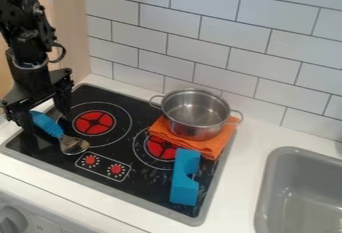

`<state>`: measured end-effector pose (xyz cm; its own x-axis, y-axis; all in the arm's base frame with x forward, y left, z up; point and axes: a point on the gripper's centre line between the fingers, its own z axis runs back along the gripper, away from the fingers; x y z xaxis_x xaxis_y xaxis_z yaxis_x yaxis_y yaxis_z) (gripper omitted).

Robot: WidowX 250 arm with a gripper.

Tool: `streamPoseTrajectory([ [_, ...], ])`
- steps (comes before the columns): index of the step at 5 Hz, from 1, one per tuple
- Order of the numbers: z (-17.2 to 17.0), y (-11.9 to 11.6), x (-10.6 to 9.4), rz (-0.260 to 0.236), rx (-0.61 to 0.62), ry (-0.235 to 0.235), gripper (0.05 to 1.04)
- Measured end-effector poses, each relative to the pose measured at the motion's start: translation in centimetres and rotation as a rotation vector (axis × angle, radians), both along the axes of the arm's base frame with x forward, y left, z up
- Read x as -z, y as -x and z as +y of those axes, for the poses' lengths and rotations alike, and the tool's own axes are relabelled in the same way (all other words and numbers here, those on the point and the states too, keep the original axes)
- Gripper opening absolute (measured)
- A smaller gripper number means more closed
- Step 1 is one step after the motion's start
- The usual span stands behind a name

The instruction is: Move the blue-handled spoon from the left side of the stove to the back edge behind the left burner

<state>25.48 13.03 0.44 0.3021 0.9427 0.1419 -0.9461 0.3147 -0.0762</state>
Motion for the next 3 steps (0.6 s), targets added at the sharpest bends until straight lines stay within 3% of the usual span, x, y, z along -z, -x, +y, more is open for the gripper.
streamPoseTrajectory([
  [1, 0.29, -1.44, 0.09, -0.035, 0.002, 0.000, 0.944],
  [2, 0.28, -1.43, 0.27, -0.004, -0.014, 0.005, 0.646],
  [3, 0.14, -1.37, 0.31, -0.004, -0.034, 0.016, 0.399],
])
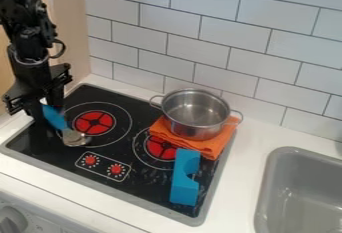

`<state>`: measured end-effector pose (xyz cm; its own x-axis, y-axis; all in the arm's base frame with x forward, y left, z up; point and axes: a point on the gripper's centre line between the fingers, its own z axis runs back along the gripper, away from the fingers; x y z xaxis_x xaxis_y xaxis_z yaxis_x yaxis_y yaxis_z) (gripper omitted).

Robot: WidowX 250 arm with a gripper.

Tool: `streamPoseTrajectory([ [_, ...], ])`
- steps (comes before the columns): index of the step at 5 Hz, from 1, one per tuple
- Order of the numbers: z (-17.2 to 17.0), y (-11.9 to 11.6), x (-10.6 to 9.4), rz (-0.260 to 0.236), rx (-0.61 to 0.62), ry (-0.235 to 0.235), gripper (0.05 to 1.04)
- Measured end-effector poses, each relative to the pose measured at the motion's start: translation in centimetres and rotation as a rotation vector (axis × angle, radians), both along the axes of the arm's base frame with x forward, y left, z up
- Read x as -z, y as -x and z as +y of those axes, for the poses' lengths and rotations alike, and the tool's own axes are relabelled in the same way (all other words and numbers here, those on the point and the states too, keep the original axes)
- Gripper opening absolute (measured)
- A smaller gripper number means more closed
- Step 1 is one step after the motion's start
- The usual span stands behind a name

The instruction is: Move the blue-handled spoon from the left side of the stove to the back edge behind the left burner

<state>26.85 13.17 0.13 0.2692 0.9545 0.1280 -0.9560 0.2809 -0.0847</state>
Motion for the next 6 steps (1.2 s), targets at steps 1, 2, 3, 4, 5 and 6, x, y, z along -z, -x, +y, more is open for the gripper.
streamPoseTrajectory([
  [1, -0.3, 0.0, 0.1, -0.008, -0.019, 0.019, 0.374],
  [2, -0.4, 0.1, 0.1, -0.012, -0.022, 0.022, 0.373],
  [3, -0.4, 0.3, -0.1, -0.002, -0.027, 0.019, 0.372],
  [4, -1.2, 0.5, -1.1, 0.020, -0.021, 0.014, 0.372],
  [5, -1.4, -0.7, -3.4, 0.015, 0.008, -0.029, 0.372],
  [6, -1.3, -1.6, -4.8, 0.021, 0.017, -0.051, 0.372],
])
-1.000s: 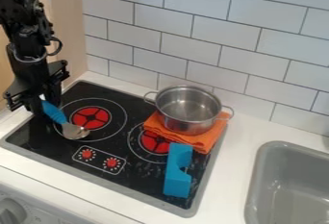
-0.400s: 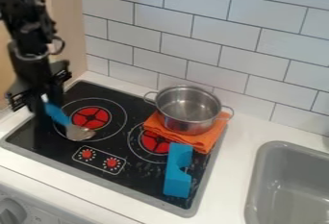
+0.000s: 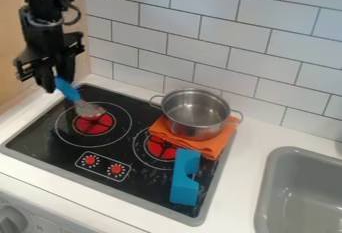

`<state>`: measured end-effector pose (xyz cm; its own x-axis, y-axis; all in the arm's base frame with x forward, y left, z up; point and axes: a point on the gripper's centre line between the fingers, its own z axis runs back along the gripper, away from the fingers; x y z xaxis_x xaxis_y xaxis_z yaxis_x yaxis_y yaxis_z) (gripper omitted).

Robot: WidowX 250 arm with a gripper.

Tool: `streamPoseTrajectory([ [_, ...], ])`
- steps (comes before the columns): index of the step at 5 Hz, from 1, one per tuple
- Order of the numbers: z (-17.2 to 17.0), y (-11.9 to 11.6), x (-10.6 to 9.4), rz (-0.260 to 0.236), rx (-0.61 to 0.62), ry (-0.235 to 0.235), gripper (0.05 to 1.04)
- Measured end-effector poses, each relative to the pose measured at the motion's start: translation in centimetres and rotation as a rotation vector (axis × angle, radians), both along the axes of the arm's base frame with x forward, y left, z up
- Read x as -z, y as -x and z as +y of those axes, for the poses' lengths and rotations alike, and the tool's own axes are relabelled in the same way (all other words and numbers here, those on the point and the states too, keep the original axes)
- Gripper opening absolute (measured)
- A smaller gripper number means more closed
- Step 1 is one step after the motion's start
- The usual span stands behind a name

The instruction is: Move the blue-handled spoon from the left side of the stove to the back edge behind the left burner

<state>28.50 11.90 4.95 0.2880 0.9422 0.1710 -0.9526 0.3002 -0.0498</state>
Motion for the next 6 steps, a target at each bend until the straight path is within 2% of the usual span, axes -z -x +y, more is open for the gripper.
streamPoseTrajectory([
  [1, -0.8, -2.8, -1.6, -0.040, 0.053, -0.016, 0.372],
  [2, -1.0, -3.6, -0.2, -0.003, 0.053, 0.013, 0.372],
  [3, -0.6, -5.4, 0.8, -0.001, 0.055, 0.020, 0.372],
  [4, -0.3, -5.7, 2.0, 0.032, 0.049, 0.016, 0.372],
  [6, -0.3, -6.1, 4.1, 0.055, 0.059, 0.029, 0.372],
])
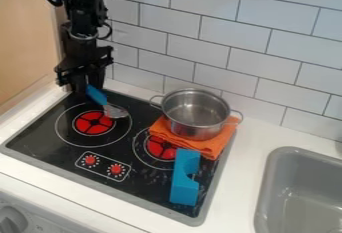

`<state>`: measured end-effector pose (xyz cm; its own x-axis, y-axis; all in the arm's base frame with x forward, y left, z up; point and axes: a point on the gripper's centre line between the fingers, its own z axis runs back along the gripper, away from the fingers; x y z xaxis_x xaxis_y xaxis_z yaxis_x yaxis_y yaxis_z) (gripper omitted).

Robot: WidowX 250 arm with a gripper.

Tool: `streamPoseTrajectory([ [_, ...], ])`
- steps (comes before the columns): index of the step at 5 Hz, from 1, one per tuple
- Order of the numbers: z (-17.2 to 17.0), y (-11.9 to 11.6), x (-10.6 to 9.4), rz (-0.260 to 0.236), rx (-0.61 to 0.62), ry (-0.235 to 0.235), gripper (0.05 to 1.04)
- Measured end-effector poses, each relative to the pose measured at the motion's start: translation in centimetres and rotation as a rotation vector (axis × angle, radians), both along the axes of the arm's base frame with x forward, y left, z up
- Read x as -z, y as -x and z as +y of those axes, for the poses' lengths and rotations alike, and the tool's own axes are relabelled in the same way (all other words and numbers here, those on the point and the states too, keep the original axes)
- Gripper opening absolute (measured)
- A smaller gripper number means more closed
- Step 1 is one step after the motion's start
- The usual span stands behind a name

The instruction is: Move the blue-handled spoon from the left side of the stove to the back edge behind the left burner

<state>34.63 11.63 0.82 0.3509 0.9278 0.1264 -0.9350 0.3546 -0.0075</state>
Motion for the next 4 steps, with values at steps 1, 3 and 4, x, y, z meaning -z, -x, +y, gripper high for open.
streamPoseTrajectory([
  [1, 0.0, -0.4, 0.3, -0.007, 0.005, 0.000, 0.372],
  [3, -0.1, -1.5, 0.3, -0.067, 0.059, -0.008, 0.748],
  [4, -0.6, -1.5, 0.3, -0.069, 0.084, -0.009, 0.997],
])
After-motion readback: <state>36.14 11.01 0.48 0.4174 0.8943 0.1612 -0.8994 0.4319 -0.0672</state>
